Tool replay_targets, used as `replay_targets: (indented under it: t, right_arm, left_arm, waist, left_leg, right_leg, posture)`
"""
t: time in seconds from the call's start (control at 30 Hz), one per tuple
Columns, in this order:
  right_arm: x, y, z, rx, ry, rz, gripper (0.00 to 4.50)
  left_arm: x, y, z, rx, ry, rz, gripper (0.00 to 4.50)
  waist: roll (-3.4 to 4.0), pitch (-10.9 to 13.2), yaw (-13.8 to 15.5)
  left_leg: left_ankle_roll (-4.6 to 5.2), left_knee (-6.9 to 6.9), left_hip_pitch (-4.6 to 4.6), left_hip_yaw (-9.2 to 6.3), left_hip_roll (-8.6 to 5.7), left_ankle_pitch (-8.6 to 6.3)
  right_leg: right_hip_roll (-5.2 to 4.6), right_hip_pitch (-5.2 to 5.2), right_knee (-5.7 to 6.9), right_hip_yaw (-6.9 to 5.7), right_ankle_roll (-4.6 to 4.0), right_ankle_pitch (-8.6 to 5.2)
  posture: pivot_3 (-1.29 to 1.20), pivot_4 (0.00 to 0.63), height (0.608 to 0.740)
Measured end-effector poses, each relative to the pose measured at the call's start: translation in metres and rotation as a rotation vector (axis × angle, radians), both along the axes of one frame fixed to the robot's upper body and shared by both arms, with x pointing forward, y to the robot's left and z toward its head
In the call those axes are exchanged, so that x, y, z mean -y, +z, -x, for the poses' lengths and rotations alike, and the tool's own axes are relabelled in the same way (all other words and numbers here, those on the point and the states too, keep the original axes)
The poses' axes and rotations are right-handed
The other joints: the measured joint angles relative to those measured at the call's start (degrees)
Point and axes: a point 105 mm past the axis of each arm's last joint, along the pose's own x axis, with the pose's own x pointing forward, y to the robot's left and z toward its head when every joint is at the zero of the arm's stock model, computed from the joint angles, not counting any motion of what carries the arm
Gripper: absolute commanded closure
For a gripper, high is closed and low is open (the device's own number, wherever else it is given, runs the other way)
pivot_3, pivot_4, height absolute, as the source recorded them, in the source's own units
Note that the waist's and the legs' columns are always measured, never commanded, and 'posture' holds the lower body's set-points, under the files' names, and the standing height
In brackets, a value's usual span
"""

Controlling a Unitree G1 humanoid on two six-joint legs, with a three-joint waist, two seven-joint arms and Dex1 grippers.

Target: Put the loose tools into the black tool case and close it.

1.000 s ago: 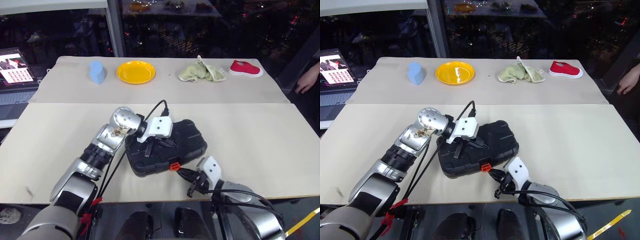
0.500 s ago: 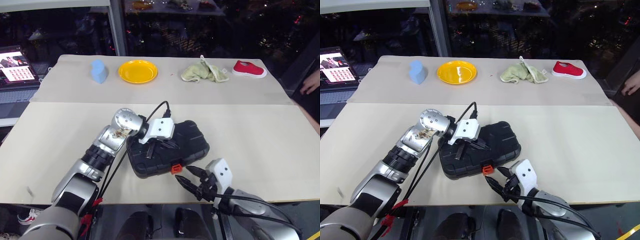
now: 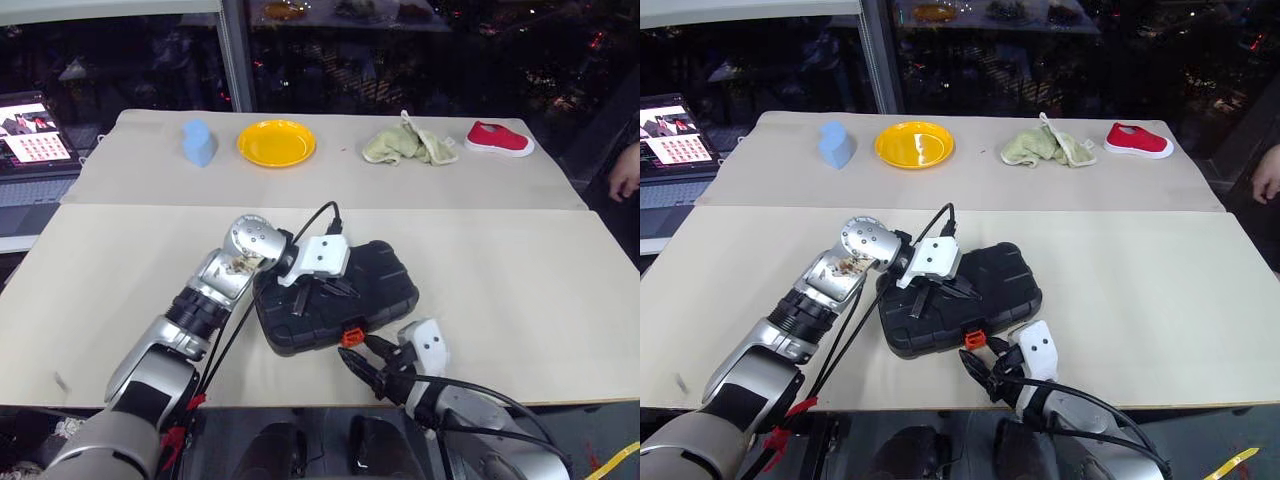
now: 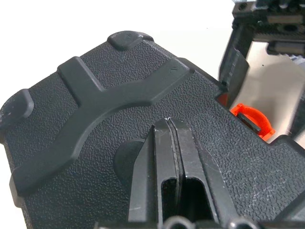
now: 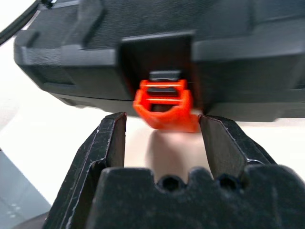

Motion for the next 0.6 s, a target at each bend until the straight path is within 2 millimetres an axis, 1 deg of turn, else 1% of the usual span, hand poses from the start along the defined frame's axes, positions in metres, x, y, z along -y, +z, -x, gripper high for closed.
replay_targets:
  t: [0.17,0.23,0.27,0.3,0.37,0.6]
  right_arm:
    - [-0.002,-0.0018,-0.0018,-0.007,-0.001,-0.004,1.67]
    - [-0.0022,-0.0021,-0.0019,-0.008,-0.001,-0.004,2.18]
    - [-0.0018,-0.0021,-0.0021,-0.008,-0.002,-0.002,2.35]
    - [-0.0009,-0.0023,-0.0023,-0.006,-0.005,0.003,2.73]
    - [-0.0003,-0.0019,-0.0018,-0.001,0.001,0.009,3.28]
    - [0.002,-0.0006,-0.0001,0.026,0.028,0.044,3.31]
  left_arm:
    - [-0.0002,0.0,-0.0001,0.0,0.001,-0.001,4.5]
    - [-0.0003,0.0,-0.0001,0.0,0.001,-0.001,4.5]
    - [-0.0003,0.0,-0.0001,0.0,0.001,-0.001,4.5]
    - [-0.0003,0.0001,0.0001,0.0,0.0,-0.001,4.5]
    - [-0.0002,0.0001,0.0002,0.0,-0.002,-0.002,4.5]
    - [0.0009,0.0004,0.0012,0.002,-0.008,-0.001,4.5]
  waist:
    - [0.0,0.0,0.02]
    - [0.0,0.0,0.01]
    - [0.0,0.0,0.01]
    - [0.0,0.0,0.0]
    - [0.0,0.0,-0.02]
    - [0.0,0.0,0.11]
  left_leg:
    - [-0.02,0.0,0.0,-0.01,0.0,0.01]
    - [-0.02,0.0,0.0,-0.01,0.0,0.01]
    - [-0.01,0.0,0.0,-0.01,0.0,0.01]
    - [-0.01,0.0,0.0,0.0,0.0,0.0]
    - [0.0,-0.01,0.0,-0.01,0.0,0.0]
    - [0.05,-0.01,0.0,-0.01,0.0,-0.03]
  right_leg:
    - [0.01,0.0,0.01,-0.01,0.0,0.0]
    - [0.01,0.0,0.01,-0.01,0.0,0.0]
    - [0.01,0.0,0.01,-0.01,0.0,0.0]
    - [0.01,0.0,0.0,-0.01,0.0,0.0]
    - [0.02,0.0,0.0,-0.01,0.0,0.0]
    - [0.02,-0.01,0.0,-0.02,0.0,0.0]
  posture:
    - [0.0,0.15,0.74]
    - [0.0,0.15,0.74]
    - [0.0,0.15,0.74]
    - [0.0,0.15,0.74]
    - [0.0,0.15,0.74]
    - [0.0,0.15,0.74]
